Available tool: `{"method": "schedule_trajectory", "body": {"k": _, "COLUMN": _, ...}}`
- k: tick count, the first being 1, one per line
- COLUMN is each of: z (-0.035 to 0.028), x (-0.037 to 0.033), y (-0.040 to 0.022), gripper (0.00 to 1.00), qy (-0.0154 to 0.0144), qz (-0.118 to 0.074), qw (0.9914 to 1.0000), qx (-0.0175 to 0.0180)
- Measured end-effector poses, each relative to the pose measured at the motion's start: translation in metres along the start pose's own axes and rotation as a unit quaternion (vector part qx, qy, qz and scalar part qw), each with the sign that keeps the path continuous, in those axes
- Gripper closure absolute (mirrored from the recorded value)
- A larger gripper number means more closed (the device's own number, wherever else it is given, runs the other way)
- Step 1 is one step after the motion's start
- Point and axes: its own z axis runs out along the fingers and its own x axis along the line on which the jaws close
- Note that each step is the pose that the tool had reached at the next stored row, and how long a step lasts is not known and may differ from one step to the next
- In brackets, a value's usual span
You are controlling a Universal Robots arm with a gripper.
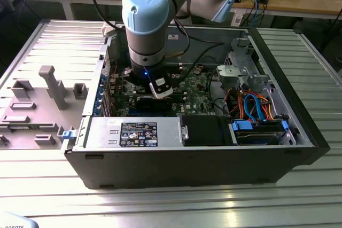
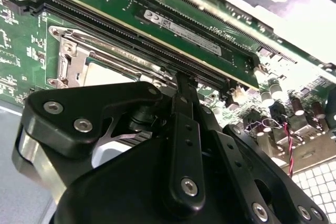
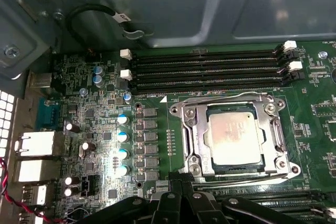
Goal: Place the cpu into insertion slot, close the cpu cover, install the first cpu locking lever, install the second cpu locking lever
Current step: 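Install the second cpu locking lever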
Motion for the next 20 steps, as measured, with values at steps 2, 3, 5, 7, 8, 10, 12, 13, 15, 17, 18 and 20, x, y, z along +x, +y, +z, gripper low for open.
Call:
{"method": "schedule_trajectory", "body": {"k": 2, "z": 0.0007, "x": 0.0001, "y": 0.0001, "gripper": 0.89, "qy": -0.0003, "qz": 0.001, "qw": 1.00000, "qx": -0.0008}}
{"method": "schedule_trajectory", "body": {"k": 3, "z": 0.0013, "x": 0.0002, "y": 0.0002, "gripper": 0.89, "qy": -0.0004, "qz": 0.001, "qw": 1.00000, "qx": -0.0017}}
{"method": "schedule_trajectory", "body": {"k": 5, "z": 0.0018, "x": 0.0003, "y": 0.0004, "gripper": 0.89, "qy": -0.0005, "qz": 0.002, "qw": 0.99999, "qx": -0.0028}}
{"method": "schedule_trajectory", "body": {"k": 7, "z": 0.0020, "x": 0.0005, "y": 0.0005, "gripper": 0.89, "qy": -0.0005, "qz": 0.002, "qw": 0.99999, "qx": -0.0034}}
{"method": "schedule_trajectory", "body": {"k": 8, "z": 0.0020, "x": 0.0006, "y": 0.0005, "gripper": 0.89, "qy": -0.0005, "qz": 0.002, "qw": 0.99999, "qx": -0.0035}}
{"method": "schedule_trajectory", "body": {"k": 10, "z": 0.0020, "x": 0.0011, "y": 0.0005, "gripper": 0.89, "qy": -0.0005, "qz": 0.002, "qw": 0.99999, "qx": -0.0037}}
{"method": "schedule_trajectory", "body": {"k": 12, "z": 0.0021, "x": 0.0020, "y": 0.0009, "gripper": 0.89, "qy": -0.0005, "qz": 0.002, "qw": 0.99999, "qx": -0.0037}}
{"method": "schedule_trajectory", "body": {"k": 13, "z": 0.0022, "x": 0.0022, "y": 0.0012, "gripper": 0.89, "qy": -0.0005, "qz": 0.002, "qw": 0.99999, "qx": -0.0036}}
{"method": "schedule_trajectory", "body": {"k": 15, "z": 0.0023, "x": 0.0025, "y": 0.0016, "gripper": 0.89, "qy": -0.0005, "qz": 0.002, "qw": 0.99999, "qx": -0.0037}}
{"method": "schedule_trajectory", "body": {"k": 17, "z": 0.0024, "x": 0.0030, "y": 0.0017, "gripper": 0.89, "qy": -0.0005, "qz": 0.002, "qw": 0.99999, "qx": -0.0037}}
{"method": "schedule_trajectory", "body": {"k": 18, "z": 0.0026, "x": 0.0031, "y": 0.0017, "gripper": 0.89, "qy": -0.0005, "qz": 0.002, "qw": 0.99999, "qx": -0.0036}}
{"method": "schedule_trajectory", "body": {"k": 20, "z": 0.0039, "x": 0.0036, "y": 0.0014, "gripper": 0.89, "qy": -0.0004, "qz": 0.002, "qw": 0.99999, "qx": -0.0036}}
